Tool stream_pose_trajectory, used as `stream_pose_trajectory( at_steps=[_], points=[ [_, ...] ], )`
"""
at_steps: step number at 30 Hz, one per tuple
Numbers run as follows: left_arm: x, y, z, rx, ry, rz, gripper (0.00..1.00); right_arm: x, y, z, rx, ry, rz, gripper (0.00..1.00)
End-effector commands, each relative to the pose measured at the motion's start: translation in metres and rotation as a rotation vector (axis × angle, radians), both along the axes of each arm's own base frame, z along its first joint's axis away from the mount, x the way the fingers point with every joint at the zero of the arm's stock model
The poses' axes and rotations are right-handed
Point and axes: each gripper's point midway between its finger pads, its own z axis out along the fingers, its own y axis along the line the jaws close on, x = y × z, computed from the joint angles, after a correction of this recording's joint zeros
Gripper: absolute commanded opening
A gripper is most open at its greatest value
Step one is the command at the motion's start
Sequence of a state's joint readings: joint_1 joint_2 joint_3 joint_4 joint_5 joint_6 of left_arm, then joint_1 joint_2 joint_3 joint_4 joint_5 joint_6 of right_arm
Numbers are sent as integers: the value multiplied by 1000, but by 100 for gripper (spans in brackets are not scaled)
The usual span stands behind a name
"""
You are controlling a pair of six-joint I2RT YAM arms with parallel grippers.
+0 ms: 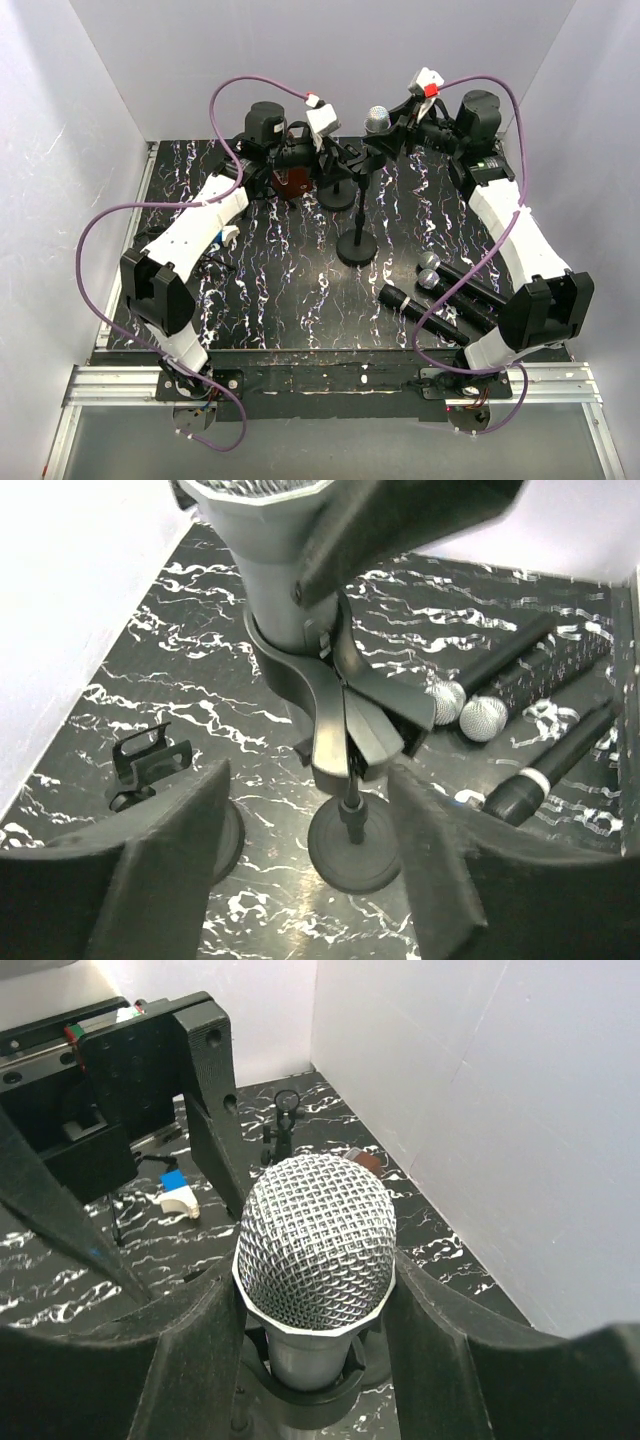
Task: Remove the microphone from the stand
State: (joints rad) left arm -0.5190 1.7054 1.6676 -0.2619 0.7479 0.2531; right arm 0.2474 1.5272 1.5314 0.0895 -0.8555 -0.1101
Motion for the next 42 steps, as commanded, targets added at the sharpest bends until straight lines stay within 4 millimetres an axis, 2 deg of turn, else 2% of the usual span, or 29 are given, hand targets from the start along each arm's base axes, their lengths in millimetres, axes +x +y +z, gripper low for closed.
stream_pose_trajectory(
  at_steps=[1, 3, 5, 7, 11, 17, 23, 29, 33, 42],
  points=[
    [-6, 13, 29, 48, -91, 29, 72, -10, 13, 55, 139, -70, -73, 1],
    [-18, 18, 30, 43, -116, 13, 80, -17, 23, 55, 137, -84, -86, 1],
    [-29, 22, 24, 26, -102, 12, 84, -22, 35, 49, 110, -99, -121, 1],
    [-26, 26, 21, 5, -72, 71, 86, -28, 44, 44, 90, -87, -153, 1],
    [-29, 24, 11, 3, -37, 52, 86, -33, 53, 40, 71, -104, -230, 1],
    [-25, 19, 7, -53, 60, 72, 82, -33, 45, 46, 83, -96, -299, 1],
    [-27, 31, 11, -22, 28, 118, 82, -30, 35, 46, 95, -129, -354, 1],
    [-27, 35, 0, 13, 31, 126, 83, -24, 36, 44, 109, -113, -369, 1],
    [-28, 31, -3, 6, 34, 99, 79, -22, 36, 46, 127, -97, -380, 1],
    [-28, 28, -4, -2, 41, 85, 62, -22, 33, 46, 143, -88, -395, 1]
  ],
)
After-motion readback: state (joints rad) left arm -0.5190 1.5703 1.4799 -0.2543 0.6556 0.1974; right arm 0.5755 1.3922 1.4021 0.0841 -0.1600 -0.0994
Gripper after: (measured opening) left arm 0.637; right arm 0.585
